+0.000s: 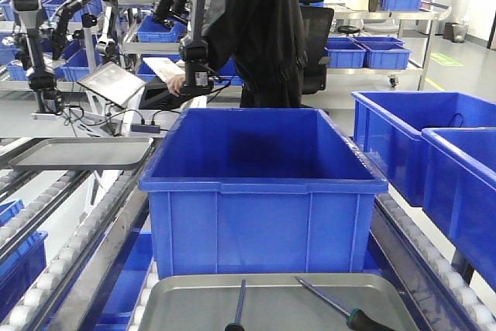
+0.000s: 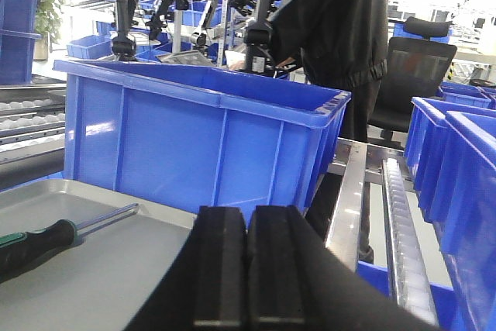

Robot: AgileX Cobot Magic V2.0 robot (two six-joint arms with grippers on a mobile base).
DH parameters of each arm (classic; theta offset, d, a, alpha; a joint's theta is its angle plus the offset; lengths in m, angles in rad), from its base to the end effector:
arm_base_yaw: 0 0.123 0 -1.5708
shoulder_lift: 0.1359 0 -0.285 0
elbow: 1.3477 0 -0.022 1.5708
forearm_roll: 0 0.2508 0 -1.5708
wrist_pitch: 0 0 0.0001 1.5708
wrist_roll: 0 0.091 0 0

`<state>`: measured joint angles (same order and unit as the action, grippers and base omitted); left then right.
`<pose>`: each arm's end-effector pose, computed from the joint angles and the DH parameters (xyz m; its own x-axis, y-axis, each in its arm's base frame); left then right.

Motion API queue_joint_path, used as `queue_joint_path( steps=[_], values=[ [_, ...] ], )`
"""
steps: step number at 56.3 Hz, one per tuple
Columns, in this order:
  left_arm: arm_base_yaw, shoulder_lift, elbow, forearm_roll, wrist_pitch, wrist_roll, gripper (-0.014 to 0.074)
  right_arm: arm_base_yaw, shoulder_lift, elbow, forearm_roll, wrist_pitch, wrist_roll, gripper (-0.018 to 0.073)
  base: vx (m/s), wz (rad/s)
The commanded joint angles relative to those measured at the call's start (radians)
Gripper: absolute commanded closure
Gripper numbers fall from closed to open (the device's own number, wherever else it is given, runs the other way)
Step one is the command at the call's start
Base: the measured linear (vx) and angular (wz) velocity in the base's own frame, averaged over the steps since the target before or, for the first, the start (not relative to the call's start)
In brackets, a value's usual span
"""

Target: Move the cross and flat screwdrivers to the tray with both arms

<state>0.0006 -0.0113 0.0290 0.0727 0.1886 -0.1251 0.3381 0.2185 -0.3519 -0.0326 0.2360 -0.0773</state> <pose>0.0562 0.0013 0.1869 -0.1174 -0.0537 -0.9916 -0.0204 0.9985 -0.0517 0.0602 0.0204 0.2968 0.0210 -0.1079 -0.9939 -0.3241 0.9397 -0.1089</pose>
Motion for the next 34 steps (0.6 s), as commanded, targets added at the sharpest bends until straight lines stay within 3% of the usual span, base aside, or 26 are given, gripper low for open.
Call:
queue_joint_path(
  steps=[1,8,17,24,29,34],
  values=[
    [-0.001,-0.014,-0.027,0.0,-0.075,0.0,0.0596,-0.002,0.01,-0.029,-0.006,-0.084,-0.004,0.0567,0.0,0.0],
    [-0.001,-0.014,-0.027,0.0,-0.075,0.0,0.0596,-0.002,0.0,0.024,-0.007,-0.124,-0.015,0.0567,0.0,0.0],
    [-0.001,-0.014,-0.027,0.0,-0.075,0.0,0.0596,-0.043,-0.059,0.288,-0.003,-0.349,0.044,0.0567,0.0,0.0],
    [-0.001,-0.014,-0.027,0.0,-0.075,0.0,0.0596,-0.171,-0.164,0.391,-0.007,-0.356,0.114,0.0567,0.0,0.0],
    [-0.001,-0.014,-0.027,0.0,-0.075,0.0,0.0596,-0.263,-0.243,0.389,-0.009,-0.276,0.12,0.0567,0.0,0.0],
    [-0.001,-0.013,-0.027,0.0,-0.071,0.0,0.0596,-0.304,-0.237,0.389,-0.014,-0.265,0.12,0.0567,0.0,0.0]
  ],
)
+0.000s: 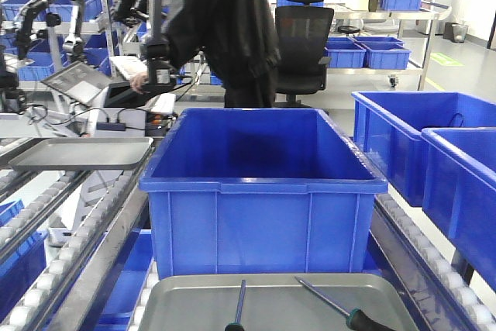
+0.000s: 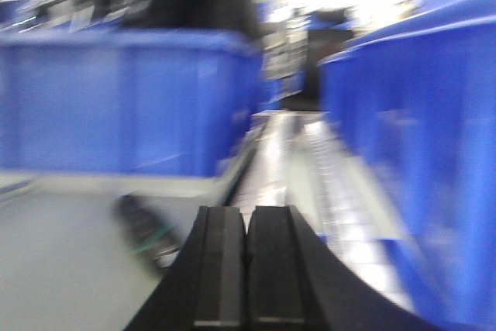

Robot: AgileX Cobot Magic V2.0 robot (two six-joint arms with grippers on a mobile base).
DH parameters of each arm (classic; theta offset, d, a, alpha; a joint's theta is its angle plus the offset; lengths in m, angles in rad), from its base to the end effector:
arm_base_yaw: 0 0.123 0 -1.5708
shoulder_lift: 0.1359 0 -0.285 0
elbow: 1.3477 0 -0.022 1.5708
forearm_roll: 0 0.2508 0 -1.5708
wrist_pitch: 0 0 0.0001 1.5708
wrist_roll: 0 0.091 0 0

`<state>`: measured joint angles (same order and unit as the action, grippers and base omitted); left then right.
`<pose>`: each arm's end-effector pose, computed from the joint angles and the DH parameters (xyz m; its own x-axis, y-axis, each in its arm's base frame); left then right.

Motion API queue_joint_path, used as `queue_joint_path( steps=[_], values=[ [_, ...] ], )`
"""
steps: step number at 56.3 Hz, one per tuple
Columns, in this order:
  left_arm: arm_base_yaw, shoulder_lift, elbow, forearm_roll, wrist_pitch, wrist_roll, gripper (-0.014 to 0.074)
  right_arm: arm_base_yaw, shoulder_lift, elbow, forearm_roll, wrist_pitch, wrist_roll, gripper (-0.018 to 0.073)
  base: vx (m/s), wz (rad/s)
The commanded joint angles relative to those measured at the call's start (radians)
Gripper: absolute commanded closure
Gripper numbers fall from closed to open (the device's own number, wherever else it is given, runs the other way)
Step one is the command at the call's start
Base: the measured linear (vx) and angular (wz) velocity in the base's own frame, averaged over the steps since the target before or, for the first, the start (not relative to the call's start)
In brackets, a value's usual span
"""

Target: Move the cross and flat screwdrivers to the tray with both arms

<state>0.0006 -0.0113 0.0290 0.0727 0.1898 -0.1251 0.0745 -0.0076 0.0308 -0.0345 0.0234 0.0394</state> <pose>0.0562 0.0013 0.1868 -0.1186 -0.0537 -0.9915 -0.0206 0.9985 -0.0517 0.0570 0.0042 0.2011 0.0401 0.0079 -0.9992 -0.0738 0.9973 0.0049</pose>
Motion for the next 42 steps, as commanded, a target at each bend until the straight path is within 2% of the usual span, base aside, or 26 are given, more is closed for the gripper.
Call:
queue_joint_path(
  steps=[1,42],
  values=[
    [-0.001,-0.013,-0.027,0.0,-0.072,0.0,0.0596,-0.044,-0.011,0.007,-0.012,-0.055,0.003,0.0567,0.0,0.0],
    [-0.001,-0.013,-0.027,0.0,-0.072,0.0,0.0596,-0.045,-0.011,0.007,-0.01,-0.059,0.003,0.0567,0.0,0.0]
  ],
)
